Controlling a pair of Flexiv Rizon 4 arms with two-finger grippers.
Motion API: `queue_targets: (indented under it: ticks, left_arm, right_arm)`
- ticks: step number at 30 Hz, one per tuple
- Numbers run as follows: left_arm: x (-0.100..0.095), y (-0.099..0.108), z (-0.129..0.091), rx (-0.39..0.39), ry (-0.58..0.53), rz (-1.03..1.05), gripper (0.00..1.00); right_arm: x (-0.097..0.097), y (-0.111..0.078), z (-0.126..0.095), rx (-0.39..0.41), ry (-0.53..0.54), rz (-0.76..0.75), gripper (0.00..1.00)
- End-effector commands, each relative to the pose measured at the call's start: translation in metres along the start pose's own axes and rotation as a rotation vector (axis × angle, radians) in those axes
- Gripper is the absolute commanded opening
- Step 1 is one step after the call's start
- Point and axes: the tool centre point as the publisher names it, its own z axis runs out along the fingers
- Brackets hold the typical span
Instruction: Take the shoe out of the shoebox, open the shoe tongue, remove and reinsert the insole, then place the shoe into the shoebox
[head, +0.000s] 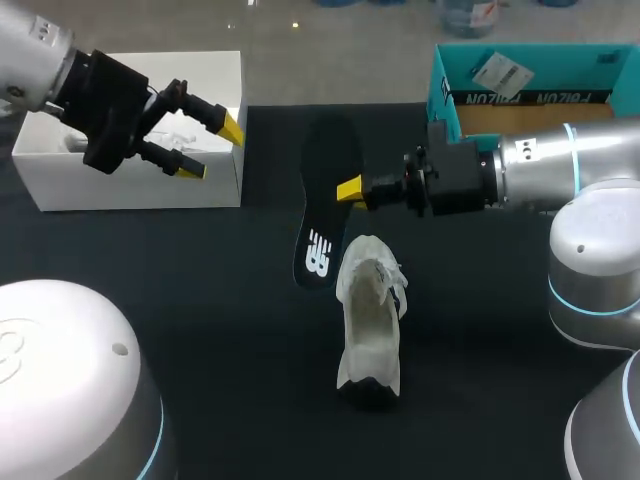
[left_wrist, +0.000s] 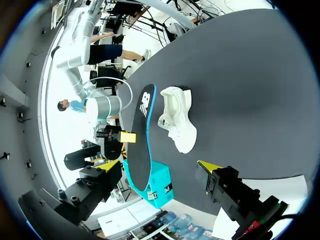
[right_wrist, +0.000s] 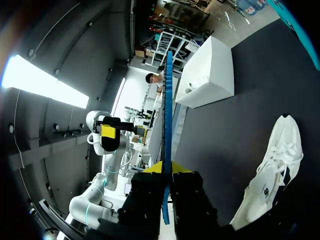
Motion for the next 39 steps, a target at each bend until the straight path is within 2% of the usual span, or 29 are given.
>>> queue_targets:
  ticks: [1,8,14,19,27,39]
  left_arm:
    - [0.0,0.0,0.001,0.0,0.003,0.001,1.0]
    - [0.019,0.024,-0.024,-0.039,0.124,0.004,1.0]
    - [0.018,0.036,-0.036,-0.042,0.159,0.022,1.0]
    - [-0.002,0.038,-0.033,-0.027,0.208,0.072,1.0]
    - [-0.043,0.027,-0.016,-0.035,0.287,0.13,1.0]
    - [-0.082,0.014,0.013,-0.03,0.327,0.121,1.0]
  right_arm:
    - [0.0,-0.001,0.002,-0.002,-0.003,0.0,0.0]
    - [0.0,-0.001,0.002,-0.002,-0.003,0.0,0.0]
    - [0.0,-0.001,0.002,-0.002,-0.003,0.0,0.0]
    - [0.0,-0.001,0.002,-0.002,-0.003,0.0,0.0]
    - [0.0,-0.001,0.002,-0.002,-0.003,0.0,0.0]
    - [0.0,-0.001,0.002,-0.002,-0.003,0.0,0.0]
